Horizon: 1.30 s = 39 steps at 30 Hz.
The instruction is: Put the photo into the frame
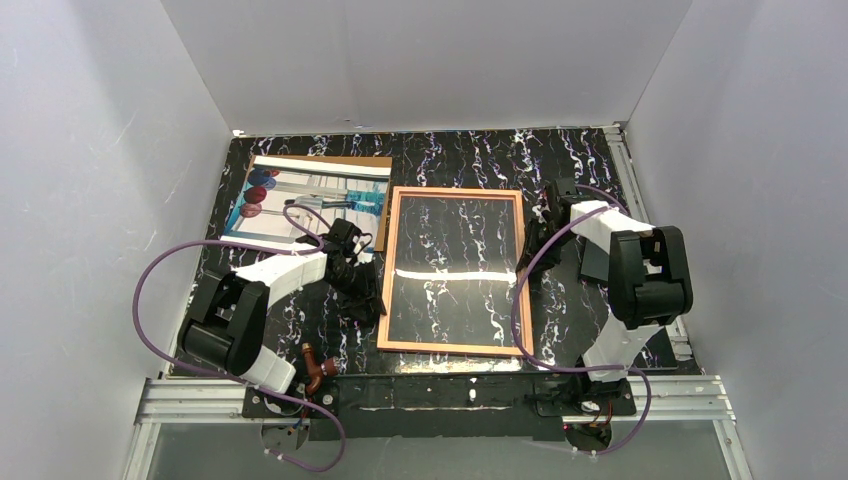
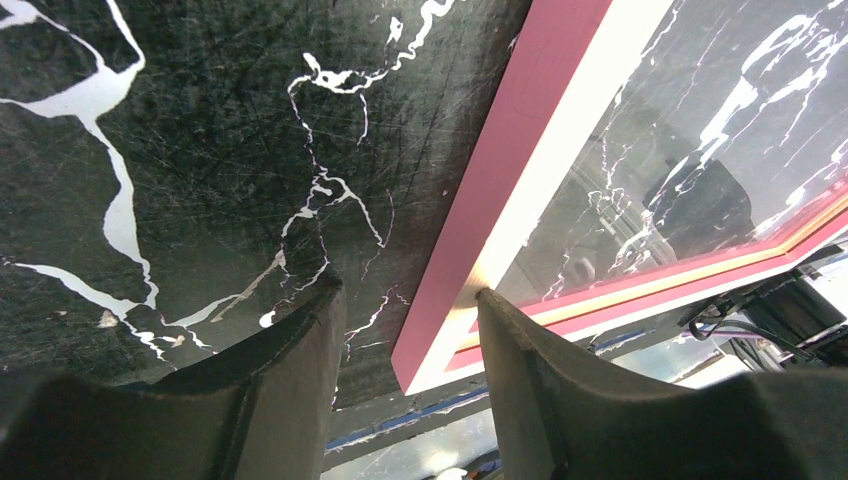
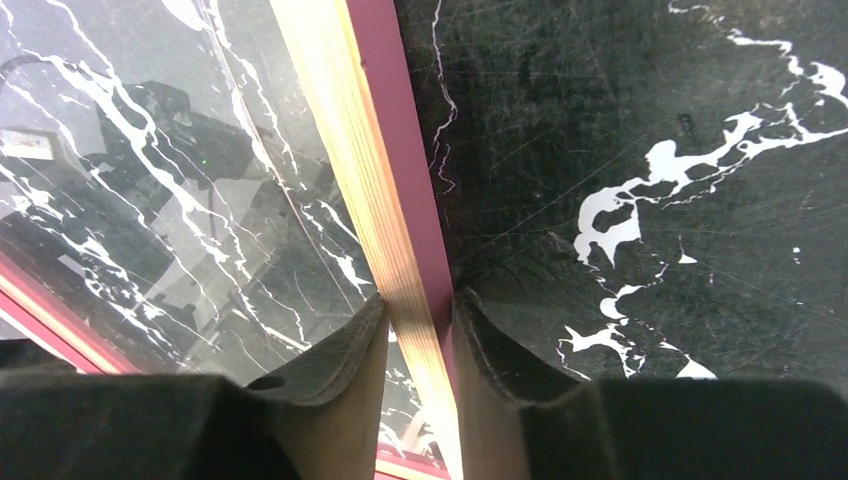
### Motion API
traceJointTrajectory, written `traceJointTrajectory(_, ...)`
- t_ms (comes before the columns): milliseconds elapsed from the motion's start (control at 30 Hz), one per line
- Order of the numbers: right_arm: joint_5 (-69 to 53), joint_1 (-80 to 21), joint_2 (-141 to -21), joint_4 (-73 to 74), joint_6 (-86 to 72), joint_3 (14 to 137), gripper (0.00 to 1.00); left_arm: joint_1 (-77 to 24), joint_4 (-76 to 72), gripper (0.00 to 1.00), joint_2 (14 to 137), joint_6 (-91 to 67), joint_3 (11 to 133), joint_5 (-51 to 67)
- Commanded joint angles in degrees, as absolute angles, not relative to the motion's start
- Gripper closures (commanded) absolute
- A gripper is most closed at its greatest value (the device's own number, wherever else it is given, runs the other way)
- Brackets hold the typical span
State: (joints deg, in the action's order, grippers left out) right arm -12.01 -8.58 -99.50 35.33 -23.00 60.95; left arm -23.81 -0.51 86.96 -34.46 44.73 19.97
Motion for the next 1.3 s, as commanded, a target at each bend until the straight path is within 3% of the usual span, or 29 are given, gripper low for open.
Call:
traceJointTrajectory(0,-11.9,-8.5,-99.5,35.0,-21.4,60.7,0.73,-24.6,5.5,0.50,88.5,-33.6,45.0,19.3)
traceJointTrajectory(200,-9.0,-8.5,-97.6,37.1,-21.1,61.1,0.99,-24.9,5.6,0.50,88.8,-33.6,45.1,19.2)
traceJointTrajectory(467,-16.1,-8.2,-95.8,36.1,-20.6,61.4,0.99,-25.1,5.7,0.51,88.6,-33.5,44.9,19.1)
traceJointTrajectory(633,-12.8,-8.6,-96.2,37.4,-20.8,62.6,0.99,-25.1,5.7,0.51,88.7,-33.4,45.0,19.0)
traceJointTrajectory(833,-4.0,-12.2,-97.9,40.1,-20.8,64.0,0.67,-25.3,5.7,0.51,89.0,-33.4,45.4,18.9)
traceJointTrajectory(900,-1.0,-13.9,-98.3,40.7,-21.0,64.1,0.61,-25.4,5.7,0.51,89.2,-33.3,45.4,18.8)
traceJointTrajectory(1067,5.3,-17.2,-100.3,42.2,-21.2,64.9,0.62,-25.5,5.7,0.51,89.6,-33.3,45.4,18.7)
traceJointTrajectory(1267,9.6,-19.9,-102.9,43.6,-21.4,66.4,0.79,-25.6,5.7,0.51,89.6,-33.1,45.4,18.7)
